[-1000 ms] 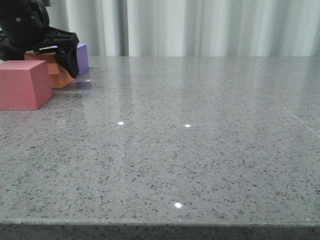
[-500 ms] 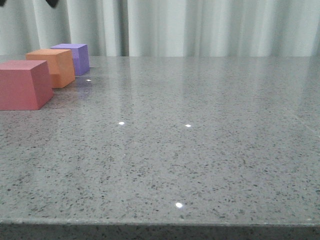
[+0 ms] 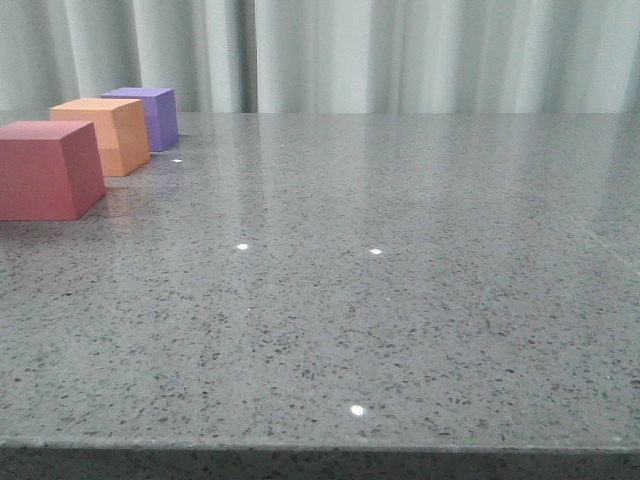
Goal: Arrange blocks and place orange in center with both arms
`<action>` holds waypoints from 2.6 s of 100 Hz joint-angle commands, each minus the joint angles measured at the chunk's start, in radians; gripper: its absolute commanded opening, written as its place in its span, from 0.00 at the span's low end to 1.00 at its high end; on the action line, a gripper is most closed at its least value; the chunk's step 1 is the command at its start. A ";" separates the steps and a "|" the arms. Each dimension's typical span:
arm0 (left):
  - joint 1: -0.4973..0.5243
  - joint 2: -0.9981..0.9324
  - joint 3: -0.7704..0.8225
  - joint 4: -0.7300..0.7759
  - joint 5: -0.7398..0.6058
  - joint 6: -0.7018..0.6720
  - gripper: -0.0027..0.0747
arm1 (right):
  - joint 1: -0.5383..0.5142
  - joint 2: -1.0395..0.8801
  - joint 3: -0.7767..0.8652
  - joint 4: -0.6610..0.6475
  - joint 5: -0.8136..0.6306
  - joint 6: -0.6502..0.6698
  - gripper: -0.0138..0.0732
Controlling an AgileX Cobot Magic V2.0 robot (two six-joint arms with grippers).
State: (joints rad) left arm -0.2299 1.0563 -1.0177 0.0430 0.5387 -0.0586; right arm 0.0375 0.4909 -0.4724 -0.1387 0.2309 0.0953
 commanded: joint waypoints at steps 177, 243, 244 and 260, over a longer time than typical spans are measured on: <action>-0.004 -0.701 0.522 -0.043 -0.264 -0.013 0.01 | -0.005 0.001 -0.028 -0.010 -0.072 -0.006 0.08; 0.129 -0.971 0.871 -0.016 -0.515 -0.013 0.01 | -0.005 0.001 -0.028 -0.010 -0.072 -0.006 0.08; 0.129 -0.981 0.876 -0.016 -0.515 -0.013 0.01 | -0.005 0.001 -0.028 -0.010 -0.072 -0.006 0.08; 0.129 -1.082 0.979 -0.036 -0.515 -0.013 0.01 | -0.005 0.001 -0.028 -0.010 -0.072 -0.006 0.08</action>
State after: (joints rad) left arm -0.1054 0.0109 -0.0549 0.0256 0.1106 -0.0604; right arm 0.0375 0.4909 -0.4724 -0.1387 0.2309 0.0953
